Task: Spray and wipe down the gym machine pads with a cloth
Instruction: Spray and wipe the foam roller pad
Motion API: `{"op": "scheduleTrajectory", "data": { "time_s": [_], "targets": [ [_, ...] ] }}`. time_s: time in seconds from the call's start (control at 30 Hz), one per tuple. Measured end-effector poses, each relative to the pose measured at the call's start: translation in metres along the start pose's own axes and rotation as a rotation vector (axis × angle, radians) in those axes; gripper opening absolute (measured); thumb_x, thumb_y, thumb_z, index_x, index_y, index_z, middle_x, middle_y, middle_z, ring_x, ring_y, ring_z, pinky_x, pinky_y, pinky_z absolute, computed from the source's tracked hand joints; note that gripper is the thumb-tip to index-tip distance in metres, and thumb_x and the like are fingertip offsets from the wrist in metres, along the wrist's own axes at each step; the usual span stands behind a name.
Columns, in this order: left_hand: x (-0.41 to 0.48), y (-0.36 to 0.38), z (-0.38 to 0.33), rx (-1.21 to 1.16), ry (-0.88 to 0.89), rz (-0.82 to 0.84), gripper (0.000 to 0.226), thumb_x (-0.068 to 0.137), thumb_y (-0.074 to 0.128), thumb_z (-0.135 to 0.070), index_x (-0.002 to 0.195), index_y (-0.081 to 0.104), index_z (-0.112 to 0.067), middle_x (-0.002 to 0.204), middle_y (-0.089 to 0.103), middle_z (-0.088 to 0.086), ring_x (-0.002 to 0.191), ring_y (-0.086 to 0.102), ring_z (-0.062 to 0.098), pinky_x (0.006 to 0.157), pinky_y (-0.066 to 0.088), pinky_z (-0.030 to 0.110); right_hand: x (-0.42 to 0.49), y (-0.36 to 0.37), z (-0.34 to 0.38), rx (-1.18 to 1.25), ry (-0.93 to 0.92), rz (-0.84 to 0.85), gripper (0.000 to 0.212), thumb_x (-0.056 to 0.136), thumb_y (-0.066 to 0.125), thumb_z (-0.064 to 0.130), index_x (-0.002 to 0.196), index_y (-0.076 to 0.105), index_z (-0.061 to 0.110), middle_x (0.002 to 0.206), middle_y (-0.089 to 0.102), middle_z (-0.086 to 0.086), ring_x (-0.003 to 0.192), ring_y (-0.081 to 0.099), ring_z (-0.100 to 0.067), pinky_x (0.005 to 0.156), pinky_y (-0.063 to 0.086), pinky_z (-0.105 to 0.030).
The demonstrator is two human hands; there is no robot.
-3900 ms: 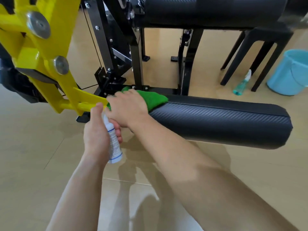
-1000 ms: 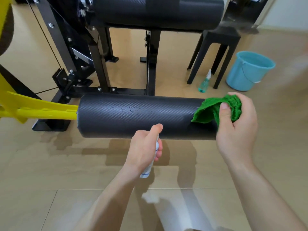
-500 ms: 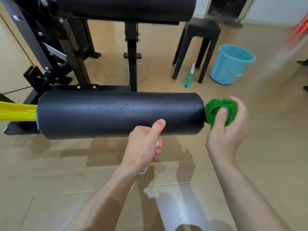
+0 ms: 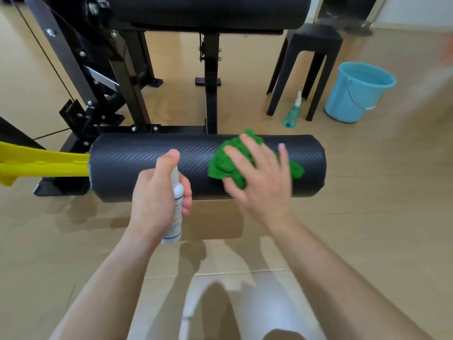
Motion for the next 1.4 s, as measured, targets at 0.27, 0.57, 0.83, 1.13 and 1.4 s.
{"op": "scheduleTrajectory", "data": {
  "time_s": [0.27, 0.57, 0.83, 1.13, 1.4],
  "targets": [
    [-0.001, 0.004, 0.002, -0.001, 0.021, 0.001, 0.070, 0.105, 0.046, -0.047, 0.047, 0.053, -0.009, 0.050, 0.054, 0.011, 0.044, 0.050, 0.018, 0.055, 0.044, 0.030, -0.007, -0.015, -0.041, 0.160, 0.581, -0.207, 0.044, 0.095, 0.047, 0.038, 0.133, 0.058, 0.019, 0.151, 0.047, -0.007, 0.140, 0.040, -0.032, 0.118, 0.023, -0.057],
    [0.016, -0.085, 0.006, -0.187, -0.050, -0.216, 0.065, 0.095, 0.055, -0.055, 0.050, 0.053, -0.009, 0.048, 0.048, 0.011, 0.040, 0.045, 0.022, 0.047, 0.042, 0.028, 0.036, 0.039, 0.175, 0.151, -0.021, -0.054, 0.044, 0.094, 0.054, 0.040, 0.134, 0.062, 0.024, 0.152, 0.048, -0.011, 0.137, 0.044, -0.043, 0.112, 0.032, -0.051],
    [0.025, -0.108, 0.019, -0.217, -0.146, -0.177, 0.063, 0.083, 0.055, -0.064, 0.046, 0.055, -0.014, 0.050, 0.049, 0.009, 0.042, 0.045, 0.022, 0.050, 0.040, 0.029, 0.007, 0.013, 0.059, 0.004, 0.109, -0.042, 0.052, 0.089, 0.056, 0.042, 0.136, 0.057, 0.021, 0.151, 0.046, -0.012, 0.130, 0.050, -0.037, 0.114, 0.031, -0.053],
    [0.023, -0.139, 0.020, -0.242, -0.128, -0.239, 0.064, 0.101, 0.052, -0.054, 0.056, 0.054, -0.007, 0.052, 0.049, 0.011, 0.040, 0.045, 0.020, 0.043, 0.042, 0.025, 0.060, 0.052, 0.220, 0.102, -0.102, -0.017, 0.046, 0.092, 0.048, 0.039, 0.134, 0.059, 0.024, 0.151, 0.047, -0.013, 0.137, 0.042, -0.045, 0.114, 0.031, -0.053],
    [0.024, -0.162, 0.030, -0.257, -0.172, -0.345, 0.064, 0.100, 0.050, -0.054, 0.056, 0.054, -0.008, 0.051, 0.051, 0.012, 0.042, 0.044, 0.023, 0.053, 0.040, 0.031, 0.053, 0.056, 0.201, -0.024, -0.531, 0.059, 0.053, 0.086, 0.060, 0.040, 0.137, 0.055, 0.026, 0.157, 0.040, -0.013, 0.138, 0.042, -0.042, 0.115, 0.030, -0.053]
  ]
}}
Point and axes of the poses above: each hand's wrist, its own x-axis towards the middle knuckle, its own y-axis out of the palm, z = x × y, the point moved 1 cm from there along x, towards the middle knuckle
